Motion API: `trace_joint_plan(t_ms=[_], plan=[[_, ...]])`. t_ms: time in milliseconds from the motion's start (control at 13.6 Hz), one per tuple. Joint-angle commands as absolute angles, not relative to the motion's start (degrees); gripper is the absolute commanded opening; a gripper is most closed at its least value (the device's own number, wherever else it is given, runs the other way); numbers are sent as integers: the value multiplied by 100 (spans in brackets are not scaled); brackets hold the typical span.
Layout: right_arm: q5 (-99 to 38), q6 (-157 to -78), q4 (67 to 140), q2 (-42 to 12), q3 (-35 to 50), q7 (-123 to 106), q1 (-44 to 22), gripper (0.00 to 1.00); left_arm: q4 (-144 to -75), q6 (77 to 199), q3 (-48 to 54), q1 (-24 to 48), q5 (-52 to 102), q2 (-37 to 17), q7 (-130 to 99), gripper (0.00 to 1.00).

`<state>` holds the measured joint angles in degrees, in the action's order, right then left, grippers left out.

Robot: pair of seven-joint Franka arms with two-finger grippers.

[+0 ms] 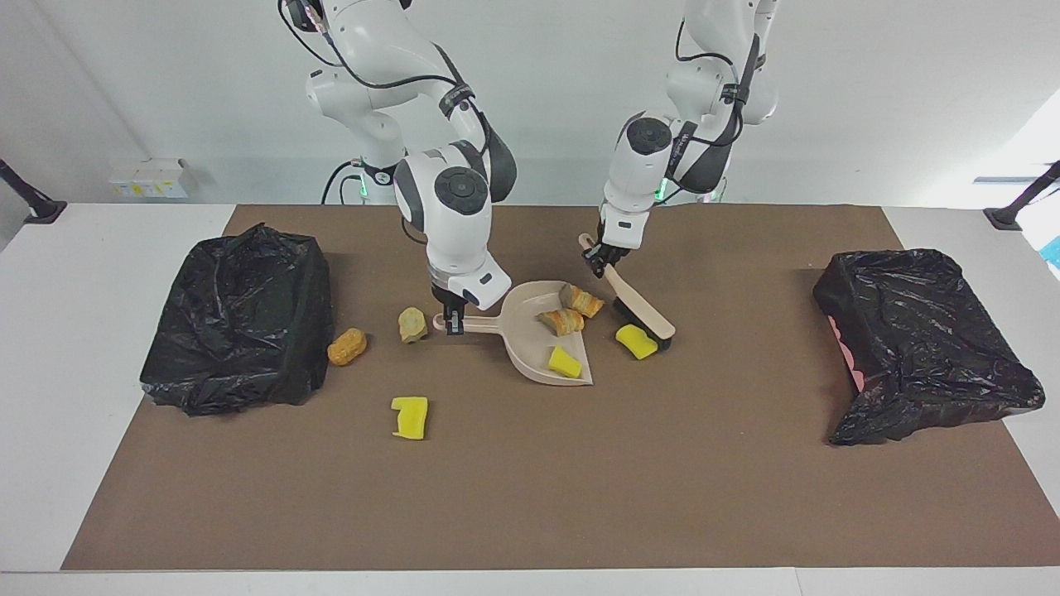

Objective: Sweep and dump trash in bin
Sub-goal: 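Sweep the remaining pieces into the dustpan with the left gripper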

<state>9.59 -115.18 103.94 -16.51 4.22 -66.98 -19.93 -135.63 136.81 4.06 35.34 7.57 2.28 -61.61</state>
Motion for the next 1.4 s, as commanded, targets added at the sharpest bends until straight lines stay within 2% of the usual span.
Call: trace_joint_plan(t_ms=[0, 294, 515, 1323], plan=[[826, -11637, 10556, -1538, 457, -6943, -1942, 0, -13273, 14061, 352, 3962, 1080, -51, -5574, 0], [826, -11637, 10547, -1547, 457, -6926, -1942, 0, -12369, 14089, 395, 4104, 1081, -631, -5257, 0], [826, -11637, 10538, -1556, 457, -6943, -1925, 0, -12226, 14010, 422, 4122, 1098, -686, -5203, 0], [361, -11628, 10433, -1556, 457, -7154, -1539, 0, -12032, 12148, 343, 3358, 1090, 149, -5081, 0]])
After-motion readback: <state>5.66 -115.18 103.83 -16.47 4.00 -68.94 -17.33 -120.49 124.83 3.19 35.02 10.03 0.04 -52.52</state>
